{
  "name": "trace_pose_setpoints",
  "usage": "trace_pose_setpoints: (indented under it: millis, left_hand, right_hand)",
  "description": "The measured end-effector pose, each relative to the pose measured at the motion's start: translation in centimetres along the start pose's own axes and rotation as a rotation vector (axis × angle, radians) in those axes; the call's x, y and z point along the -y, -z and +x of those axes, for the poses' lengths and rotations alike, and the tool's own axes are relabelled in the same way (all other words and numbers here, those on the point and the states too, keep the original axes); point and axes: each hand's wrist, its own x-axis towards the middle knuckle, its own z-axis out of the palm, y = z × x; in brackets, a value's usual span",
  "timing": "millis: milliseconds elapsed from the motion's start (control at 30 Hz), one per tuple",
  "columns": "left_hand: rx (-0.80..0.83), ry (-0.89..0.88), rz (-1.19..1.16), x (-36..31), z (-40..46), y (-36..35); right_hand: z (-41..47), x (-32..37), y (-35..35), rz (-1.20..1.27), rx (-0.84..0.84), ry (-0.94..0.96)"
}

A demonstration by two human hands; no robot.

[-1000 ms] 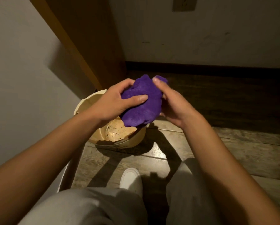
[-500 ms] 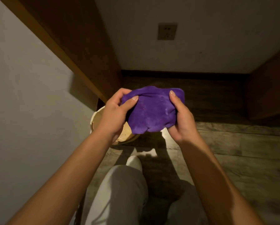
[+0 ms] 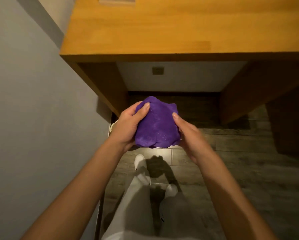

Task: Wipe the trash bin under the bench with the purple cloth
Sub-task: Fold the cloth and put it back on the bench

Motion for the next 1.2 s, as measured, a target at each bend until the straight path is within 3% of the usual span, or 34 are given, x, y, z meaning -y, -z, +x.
trace_pose_setpoints:
  millis: [67,200,267,367,533,633,733,833,967,1200]
  left_hand:
    - [0.013,0.034,-0.100,-1.4,-2.2,-2.0]
    - [-0.035,0.106,-0.172,-2.3,-6.2,-4.7]
    - [0.003,0.114,-0.205,-2.3,-8.4,-5.8]
    - [0.121,0.058,-0.324,-2.5,-10.9,-6.7]
    - [0.071,0.046,-0.324,-2.0,-12.3,-7.9]
    - [0.041,0.003,-0.351,-3.2,-11.4,-6.6]
    - [0.006,-0.059,-0.219,-6.0,-9.5,-4.5]
    - [0.029,-0.018,-0.116,-7.9,-7.4,-2.5]
    - [0.022,0.045,-0.203,-10.5,-3.3,0.9]
    - [-0.080,0.040,-0.173,-15.9,5.6,4.6]
  right_hand:
    - [-2.6,1.8,-0.9,0.127,-0.002,0.024]
    - [-6.9,4.7,-2.0,-0.070,-0.252,0.243]
    - [-8.7,6.0,-2.4,-0.030,-0.311,0.300]
    - [-10.4,8.1,-2.3,0.116,-0.321,0.301]
    - [-10.9,10.6,-2.9,0.482,-0.236,0.196]
    - [-9.7,10.8,-3.7,0.339,-0.227,0.214]
    - [-7.6,11.4,-3.9,0.278,-0.200,0.200]
    - [-4.8,12.7,-5.3,0.092,-0.134,0.240]
    - [-0.4,14.5,-7.6,0.016,-0.090,0.224]
    - [8.2,17.6,-10.4,0.087,-0.303,0.130]
